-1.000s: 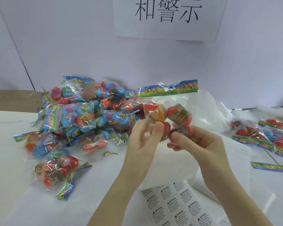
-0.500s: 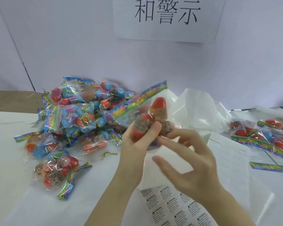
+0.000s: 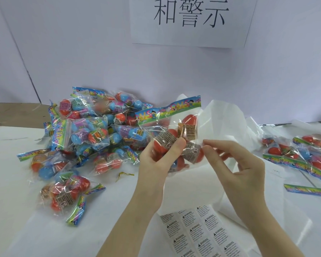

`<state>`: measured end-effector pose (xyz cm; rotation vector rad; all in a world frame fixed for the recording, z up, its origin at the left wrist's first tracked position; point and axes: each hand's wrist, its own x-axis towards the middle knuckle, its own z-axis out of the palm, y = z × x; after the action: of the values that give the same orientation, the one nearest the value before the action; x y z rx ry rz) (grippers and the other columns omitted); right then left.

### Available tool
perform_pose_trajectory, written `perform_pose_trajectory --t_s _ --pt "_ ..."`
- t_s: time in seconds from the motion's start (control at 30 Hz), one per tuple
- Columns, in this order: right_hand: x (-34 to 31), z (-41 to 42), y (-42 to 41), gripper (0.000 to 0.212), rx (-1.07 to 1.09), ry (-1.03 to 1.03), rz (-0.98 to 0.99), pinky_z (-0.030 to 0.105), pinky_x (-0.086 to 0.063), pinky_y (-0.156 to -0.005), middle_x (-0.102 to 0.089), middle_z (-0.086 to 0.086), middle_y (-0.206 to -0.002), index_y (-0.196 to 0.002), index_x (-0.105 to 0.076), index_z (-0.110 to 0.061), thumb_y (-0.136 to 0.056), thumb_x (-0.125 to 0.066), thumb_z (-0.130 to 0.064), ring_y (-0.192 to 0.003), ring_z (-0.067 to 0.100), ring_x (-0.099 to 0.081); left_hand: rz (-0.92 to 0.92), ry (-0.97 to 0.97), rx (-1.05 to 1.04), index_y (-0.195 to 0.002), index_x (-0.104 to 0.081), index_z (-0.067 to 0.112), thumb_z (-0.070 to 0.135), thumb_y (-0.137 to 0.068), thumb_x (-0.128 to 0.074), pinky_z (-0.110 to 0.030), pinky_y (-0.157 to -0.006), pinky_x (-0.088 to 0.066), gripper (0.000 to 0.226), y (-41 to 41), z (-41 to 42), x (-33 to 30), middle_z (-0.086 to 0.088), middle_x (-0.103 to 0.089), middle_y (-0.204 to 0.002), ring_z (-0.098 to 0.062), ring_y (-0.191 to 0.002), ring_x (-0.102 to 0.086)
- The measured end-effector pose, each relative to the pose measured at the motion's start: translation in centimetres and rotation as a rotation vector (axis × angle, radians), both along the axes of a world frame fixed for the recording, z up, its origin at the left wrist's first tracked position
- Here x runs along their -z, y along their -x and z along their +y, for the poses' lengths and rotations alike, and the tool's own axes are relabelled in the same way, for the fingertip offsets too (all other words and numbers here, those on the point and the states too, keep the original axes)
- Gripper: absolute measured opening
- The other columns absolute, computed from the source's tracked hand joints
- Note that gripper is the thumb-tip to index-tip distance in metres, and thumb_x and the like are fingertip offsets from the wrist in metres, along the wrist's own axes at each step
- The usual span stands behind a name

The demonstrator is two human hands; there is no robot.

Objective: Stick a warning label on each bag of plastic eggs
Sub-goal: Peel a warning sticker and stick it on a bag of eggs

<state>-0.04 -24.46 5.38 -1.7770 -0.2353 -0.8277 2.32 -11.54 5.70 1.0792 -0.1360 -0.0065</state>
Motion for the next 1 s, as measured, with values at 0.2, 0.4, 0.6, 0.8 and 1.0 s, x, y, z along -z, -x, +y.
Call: perform_pose_trajectory --t_s 0.2,0.4,0.6,0.8,1.0 --pt "-0.1 -0.4 -0.2 0.005 -0.081 -0.074 0.118 0.015 -0.041 -0.067 -0.067 -0.016 -0.075 -0.073 -0.065 -0.026 -0.075 -0.064 -0.022 -0.071 0.004 -0.057 -0.011 -0.029 0.059 -0.088 -0.068 0.01 0.029 -0.054 -0.073 -0.028 -0.057 -0.056 0.04 0.1 0.2 -0.1 -0.012 -0.073 -0.081 -0.033 -0.073 -0.064" --pt "0.0 -0.2 -0.1 0.006 0.021 -0.01 0.021 0.01 -0.036 -0.072 -0.062 -0.023 -0.083 -0.078 -0.056 -0.027 -0.083 -0.059 -0.025 -0.077 -0.005 -0.054 0.082 0.002 0.105 -0.073 -0.073 0.012 0.03 -0.048 -0.075 -0.025 -0.049 -0.053 0.031 -0.1 0.1 0.0 -0.01 -0.071 -0.075 -0.017 -0.06 -0.063" --pt "-0.3 0.0 0.2 0.006 0.002 -0.134 0.059 0.018 -0.039 -0.072 -0.065 -0.015 -0.077 -0.075 -0.061 -0.022 -0.077 -0.065 -0.027 -0.072 0.001 -0.053 0.112 0.023 0.132 -0.079 -0.072 0.009 0.029 -0.048 -0.076 -0.026 -0.048 -0.054 0.037 -0.3 0.3 0.1 -0.014 -0.069 -0.075 -0.02 -0.061 -0.063" --pt "0.4 -0.5 -0.7 0.016 0.112 -0.255 0.255 0.011 -0.04 -0.059 -0.064 -0.011 -0.067 -0.072 -0.064 -0.024 -0.085 -0.066 -0.014 -0.061 0.002 -0.053 0.146 0.044 0.222 -0.079 -0.072 0.011 0.003 -0.055 -0.077 -0.038 -0.065 -0.055 0.026 -0.3 0.2 0.2 -0.012 -0.07 -0.079 -0.025 -0.068 -0.065" --pt "1.1 0.4 -0.2 0.013 0.263 0.468 -0.448 0.023 -0.043 -0.074 -0.058 -0.002 -0.085 -0.09 -0.063 -0.015 -0.084 -0.066 -0.026 -0.076 0.014 -0.052 0.237 0.281 0.187 -0.119 -0.059 -0.001 0.029 -0.073 -0.06 -0.027 -0.069 -0.055 0.056 -0.1 -0.6 -0.2 -0.018 -0.069 -0.104 -0.02 -0.08 -0.065"
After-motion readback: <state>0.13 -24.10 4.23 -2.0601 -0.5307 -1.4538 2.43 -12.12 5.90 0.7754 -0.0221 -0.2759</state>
